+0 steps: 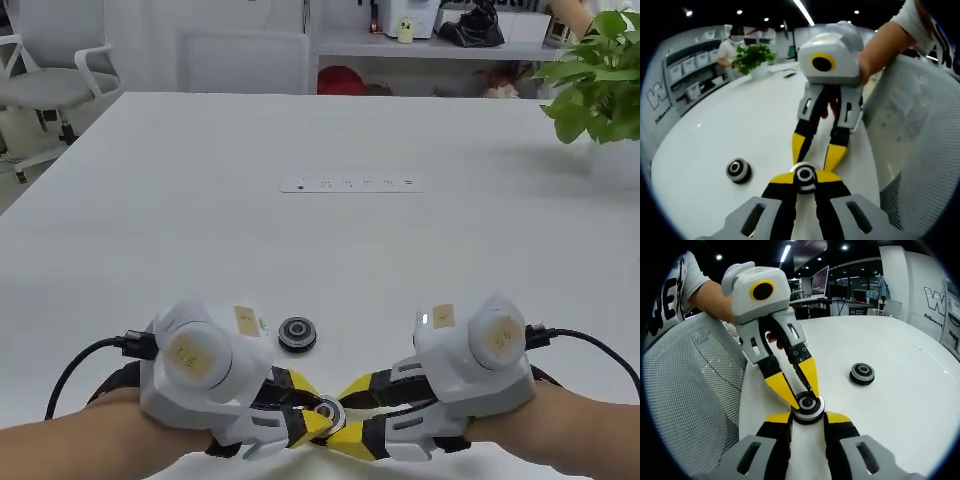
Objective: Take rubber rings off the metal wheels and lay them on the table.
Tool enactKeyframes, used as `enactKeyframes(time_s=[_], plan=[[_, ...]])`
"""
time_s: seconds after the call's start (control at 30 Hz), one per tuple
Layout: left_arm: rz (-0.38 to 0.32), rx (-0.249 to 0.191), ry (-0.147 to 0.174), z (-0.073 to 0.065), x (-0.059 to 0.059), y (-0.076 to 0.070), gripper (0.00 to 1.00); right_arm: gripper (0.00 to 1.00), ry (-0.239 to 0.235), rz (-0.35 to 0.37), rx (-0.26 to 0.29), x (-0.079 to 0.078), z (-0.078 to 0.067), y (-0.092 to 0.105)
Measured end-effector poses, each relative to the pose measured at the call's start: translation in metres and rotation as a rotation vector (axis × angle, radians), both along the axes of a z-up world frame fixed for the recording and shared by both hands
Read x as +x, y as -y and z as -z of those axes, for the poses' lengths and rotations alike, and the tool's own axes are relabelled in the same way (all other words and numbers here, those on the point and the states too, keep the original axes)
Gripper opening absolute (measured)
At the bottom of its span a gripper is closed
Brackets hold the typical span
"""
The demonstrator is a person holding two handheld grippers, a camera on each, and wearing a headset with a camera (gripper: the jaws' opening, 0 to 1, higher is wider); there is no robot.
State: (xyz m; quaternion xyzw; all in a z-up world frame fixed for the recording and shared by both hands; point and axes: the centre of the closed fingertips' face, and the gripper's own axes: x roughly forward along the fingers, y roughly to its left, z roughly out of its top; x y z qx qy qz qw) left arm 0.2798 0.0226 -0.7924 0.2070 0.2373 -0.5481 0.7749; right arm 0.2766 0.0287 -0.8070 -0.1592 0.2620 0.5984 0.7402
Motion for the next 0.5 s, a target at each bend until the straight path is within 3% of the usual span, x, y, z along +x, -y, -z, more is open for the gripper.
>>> enactKeyframes(time_s=[0.5], plan=[[-0.002,0.002,0.0,0.0,-0.0005,-0.0006,0.14,0.14,-0.003,-0.001,-0.017,-0.0012,0.0004,0.0069]])
